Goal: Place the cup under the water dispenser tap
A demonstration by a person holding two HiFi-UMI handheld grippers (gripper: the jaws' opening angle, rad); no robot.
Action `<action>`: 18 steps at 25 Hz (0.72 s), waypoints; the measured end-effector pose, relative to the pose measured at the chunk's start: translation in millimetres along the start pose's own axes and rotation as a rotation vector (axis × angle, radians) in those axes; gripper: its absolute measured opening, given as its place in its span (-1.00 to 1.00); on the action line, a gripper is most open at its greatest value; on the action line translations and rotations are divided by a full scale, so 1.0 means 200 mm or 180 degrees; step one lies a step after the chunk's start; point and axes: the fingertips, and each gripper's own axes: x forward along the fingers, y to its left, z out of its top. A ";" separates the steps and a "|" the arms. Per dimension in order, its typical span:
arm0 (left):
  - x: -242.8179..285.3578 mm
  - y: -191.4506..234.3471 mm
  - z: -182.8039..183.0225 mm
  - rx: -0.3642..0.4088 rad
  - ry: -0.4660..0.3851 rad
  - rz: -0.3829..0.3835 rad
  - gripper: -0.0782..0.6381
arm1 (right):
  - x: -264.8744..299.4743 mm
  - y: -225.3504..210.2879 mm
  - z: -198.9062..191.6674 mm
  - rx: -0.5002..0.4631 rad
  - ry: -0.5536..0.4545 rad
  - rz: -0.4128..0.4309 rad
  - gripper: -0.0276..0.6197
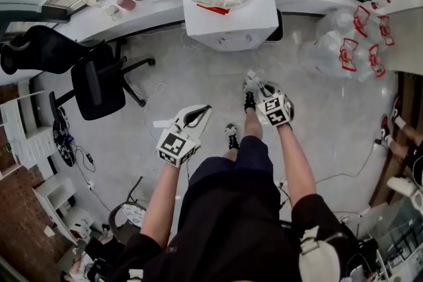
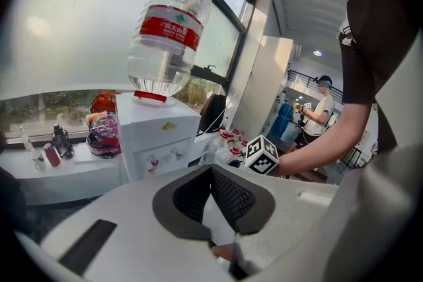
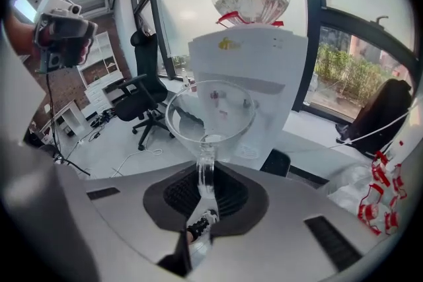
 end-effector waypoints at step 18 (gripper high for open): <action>0.31 0.06 -0.19 -0.0221 0.0182 -0.0074 -0.78 | 0.69 -0.34 -0.23 0.0518 0.0310 -0.0099 -0.87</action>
